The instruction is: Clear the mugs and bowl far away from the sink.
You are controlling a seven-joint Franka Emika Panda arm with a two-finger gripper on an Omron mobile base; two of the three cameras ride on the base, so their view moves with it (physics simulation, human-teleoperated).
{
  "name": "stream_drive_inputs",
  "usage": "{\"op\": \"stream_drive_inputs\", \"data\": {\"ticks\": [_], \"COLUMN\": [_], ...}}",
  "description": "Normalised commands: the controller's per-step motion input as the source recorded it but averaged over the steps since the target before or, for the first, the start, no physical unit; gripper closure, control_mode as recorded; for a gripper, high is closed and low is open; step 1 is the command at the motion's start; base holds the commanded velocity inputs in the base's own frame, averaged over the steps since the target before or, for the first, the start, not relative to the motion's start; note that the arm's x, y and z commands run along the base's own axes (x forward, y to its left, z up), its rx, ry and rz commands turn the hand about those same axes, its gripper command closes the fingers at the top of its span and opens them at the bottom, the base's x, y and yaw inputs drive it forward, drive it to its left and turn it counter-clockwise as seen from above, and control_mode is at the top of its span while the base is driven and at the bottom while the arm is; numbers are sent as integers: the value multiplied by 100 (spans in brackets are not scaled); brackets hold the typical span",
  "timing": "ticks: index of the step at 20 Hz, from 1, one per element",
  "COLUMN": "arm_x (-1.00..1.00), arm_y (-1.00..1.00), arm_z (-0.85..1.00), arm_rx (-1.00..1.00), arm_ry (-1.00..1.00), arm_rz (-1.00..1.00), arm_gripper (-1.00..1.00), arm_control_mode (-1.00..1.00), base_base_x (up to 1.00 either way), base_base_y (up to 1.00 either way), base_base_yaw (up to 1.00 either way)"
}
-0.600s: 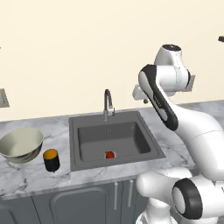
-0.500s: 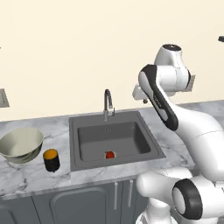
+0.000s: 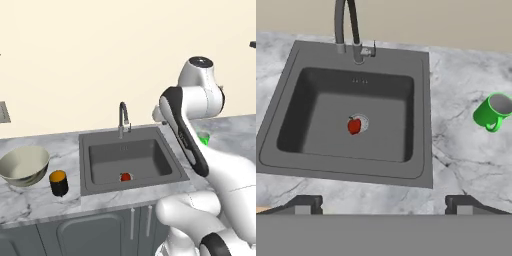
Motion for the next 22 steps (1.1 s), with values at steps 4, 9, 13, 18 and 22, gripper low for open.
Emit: {"op": "stream_drive_inputs", "data": {"ticks": [4, 9, 13, 18, 22], "arm_x": [-67, -64, -80, -39, -4], "arm_y": [0, 0, 0, 9, 83], "arm_z": [11, 14, 0, 13, 3], "arm_rx": [0, 0, 1, 0, 0], "arm_ry": [0, 0, 0, 0, 0], "arm_rz": [-2, -3, -5, -1, 0], "arm_gripper": [-100, -100, -100, -100, -100], "arm_control_mode": [-100, -100, -100, -100, -100], "base_base_x": [0, 0, 0, 0, 0], "base_base_y": [0, 0, 0, 0, 0], "base_base_yaw": [0, 0, 0, 0, 0]}}
